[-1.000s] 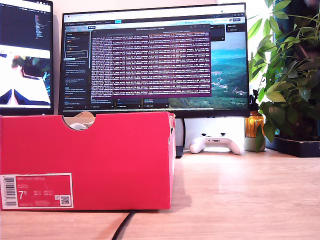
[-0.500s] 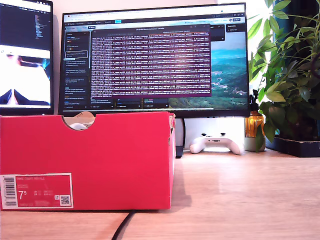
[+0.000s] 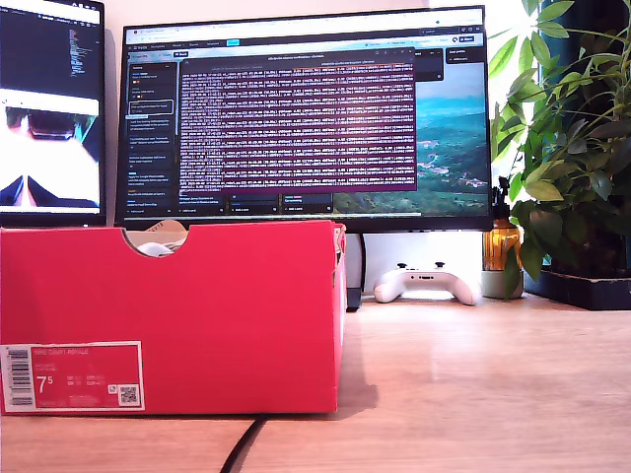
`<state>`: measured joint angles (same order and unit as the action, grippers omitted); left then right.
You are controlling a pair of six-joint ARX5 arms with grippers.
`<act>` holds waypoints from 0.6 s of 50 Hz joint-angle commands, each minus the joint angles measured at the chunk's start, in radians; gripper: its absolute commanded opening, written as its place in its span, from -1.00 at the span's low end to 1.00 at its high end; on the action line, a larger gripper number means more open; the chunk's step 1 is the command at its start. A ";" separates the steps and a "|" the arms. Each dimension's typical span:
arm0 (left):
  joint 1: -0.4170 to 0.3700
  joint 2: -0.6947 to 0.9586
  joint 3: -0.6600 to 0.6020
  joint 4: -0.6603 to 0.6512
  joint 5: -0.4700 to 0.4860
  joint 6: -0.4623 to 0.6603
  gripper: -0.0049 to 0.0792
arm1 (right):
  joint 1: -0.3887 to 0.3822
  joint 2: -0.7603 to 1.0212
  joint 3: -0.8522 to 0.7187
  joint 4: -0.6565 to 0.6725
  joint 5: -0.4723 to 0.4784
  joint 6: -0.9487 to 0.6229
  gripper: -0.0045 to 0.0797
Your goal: Pack the white shoes by picking the first shoe and placing it inside the red shoebox, left side, then picking and rotating the second shoe and placing it in the shoebox
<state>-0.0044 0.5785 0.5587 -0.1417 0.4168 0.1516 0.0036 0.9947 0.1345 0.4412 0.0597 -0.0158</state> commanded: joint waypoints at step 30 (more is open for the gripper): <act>-0.010 -0.175 -0.214 0.068 -0.044 -0.099 -0.91 | 0.056 -0.239 -0.103 0.040 -0.004 -0.007 -0.92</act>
<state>-0.0071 0.3950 0.3912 -0.0799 0.3733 0.0570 0.0494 0.7696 0.0414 0.4709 0.0589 -0.0288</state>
